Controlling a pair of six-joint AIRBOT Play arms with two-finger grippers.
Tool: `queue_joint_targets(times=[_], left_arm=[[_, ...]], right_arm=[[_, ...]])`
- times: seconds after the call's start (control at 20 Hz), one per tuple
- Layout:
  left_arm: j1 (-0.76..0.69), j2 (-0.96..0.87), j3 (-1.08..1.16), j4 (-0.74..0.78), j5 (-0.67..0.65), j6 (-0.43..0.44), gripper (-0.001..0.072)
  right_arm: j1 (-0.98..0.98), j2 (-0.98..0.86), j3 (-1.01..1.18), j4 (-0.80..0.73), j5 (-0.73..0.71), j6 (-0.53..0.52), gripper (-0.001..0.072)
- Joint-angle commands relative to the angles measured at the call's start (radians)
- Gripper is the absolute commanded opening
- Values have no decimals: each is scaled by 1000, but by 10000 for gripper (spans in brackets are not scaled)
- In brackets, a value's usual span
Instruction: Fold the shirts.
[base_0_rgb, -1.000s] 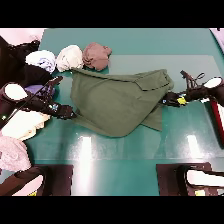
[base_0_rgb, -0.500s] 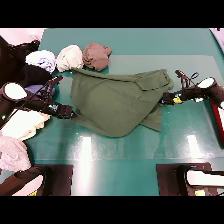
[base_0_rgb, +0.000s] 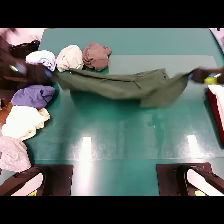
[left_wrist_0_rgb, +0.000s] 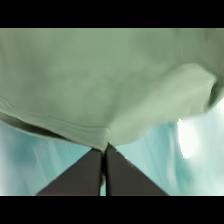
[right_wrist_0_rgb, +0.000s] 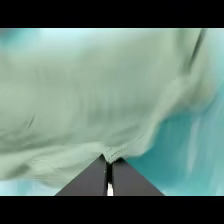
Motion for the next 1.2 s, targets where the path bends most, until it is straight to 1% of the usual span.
queue_joint_targets(times=[0.0,0.2,0.3,0.35,0.45,0.55,0.65,0.75,0.85,0.95,1.05,1.15], left_arm=[[21,1,344,17,8,2,22],[21,1,689,15,19,1,22],[21,27,747,14,49,1,22],[21,53,739,13,69,1,22],[21,101,732,8,79,0,22],[21,117,732,5,66,0,22],[21,120,724,16,15,0,21],[21,121,620,16,-10,-1,21],[21,119,443,16,-43,-3,21],[21,98,253,16,-82,-2,21],[21,58,79,16,-89,-2,22],[21,10,-60,17,-58,6,22]], right_arm=[[-27,149,215,18,-89,17,22],[-27,277,430,-4,-219,17,21],[-27,325,511,-81,-224,21,20],[-27,343,549,-141,-209,49,21],[-27,347,634,-310,-122,158,20],[-27,308,735,-457,52,255,19],[-27,222,835,-518,239,270,19],[-27,114,900,-518,405,270,18],[-27,12,880,-516,528,271,18],[-27,-66,770,-515,600,286,18],[-24,-155,668,-507,672,298,18],[-2,-233,578,-507,670,298,18]])
